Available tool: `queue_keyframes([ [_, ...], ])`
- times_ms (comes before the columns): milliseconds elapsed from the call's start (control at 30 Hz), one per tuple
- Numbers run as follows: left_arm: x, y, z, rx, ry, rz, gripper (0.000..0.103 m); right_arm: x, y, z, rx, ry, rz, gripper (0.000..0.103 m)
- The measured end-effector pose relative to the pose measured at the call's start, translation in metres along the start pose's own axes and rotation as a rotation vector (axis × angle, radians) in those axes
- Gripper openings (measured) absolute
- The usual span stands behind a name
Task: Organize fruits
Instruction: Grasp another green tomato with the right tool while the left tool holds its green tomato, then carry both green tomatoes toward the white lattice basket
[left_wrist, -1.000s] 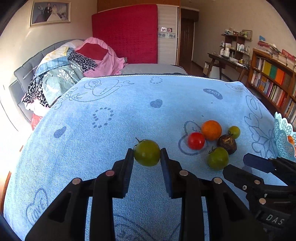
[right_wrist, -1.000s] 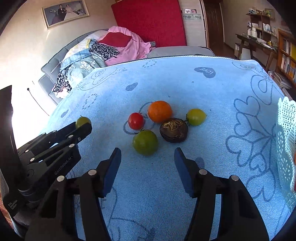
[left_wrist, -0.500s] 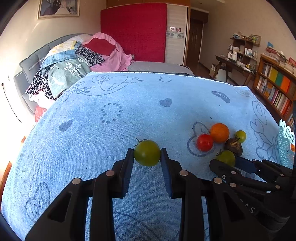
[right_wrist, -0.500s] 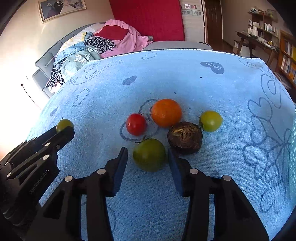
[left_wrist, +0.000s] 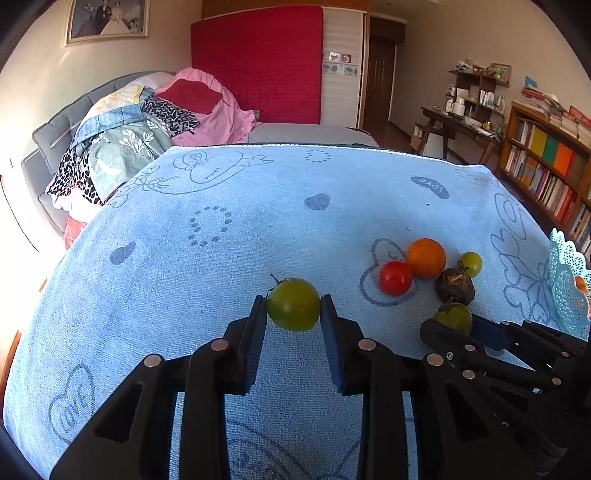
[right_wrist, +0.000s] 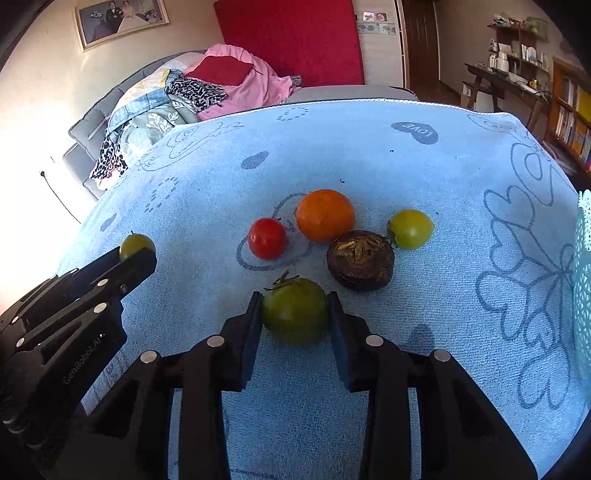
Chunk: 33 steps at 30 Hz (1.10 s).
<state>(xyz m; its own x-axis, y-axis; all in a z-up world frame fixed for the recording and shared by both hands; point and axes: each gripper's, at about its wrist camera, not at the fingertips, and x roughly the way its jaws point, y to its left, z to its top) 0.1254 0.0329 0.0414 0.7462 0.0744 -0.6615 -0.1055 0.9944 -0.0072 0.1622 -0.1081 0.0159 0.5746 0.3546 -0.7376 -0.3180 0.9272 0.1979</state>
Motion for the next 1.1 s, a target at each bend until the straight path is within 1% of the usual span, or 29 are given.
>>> queue_keyframes([
  [567, -0.018, -0.023, -0.006, 0.073, -0.039, -0.053, 0.03, -0.038, -0.005, -0.022, 0.046, -0.041, -0.002, 0.036],
  [900, -0.026, -0.038, -0.011, 0.115, -0.055, -0.081, 0.03, -0.059, -0.019, -0.033, 0.089, -0.07, -0.021, 0.036],
  [1100, -0.028, -0.045, -0.014, 0.141, -0.059, -0.087, 0.03, -0.074, -0.022, -0.039, 0.099, -0.089, -0.019, 0.036],
])
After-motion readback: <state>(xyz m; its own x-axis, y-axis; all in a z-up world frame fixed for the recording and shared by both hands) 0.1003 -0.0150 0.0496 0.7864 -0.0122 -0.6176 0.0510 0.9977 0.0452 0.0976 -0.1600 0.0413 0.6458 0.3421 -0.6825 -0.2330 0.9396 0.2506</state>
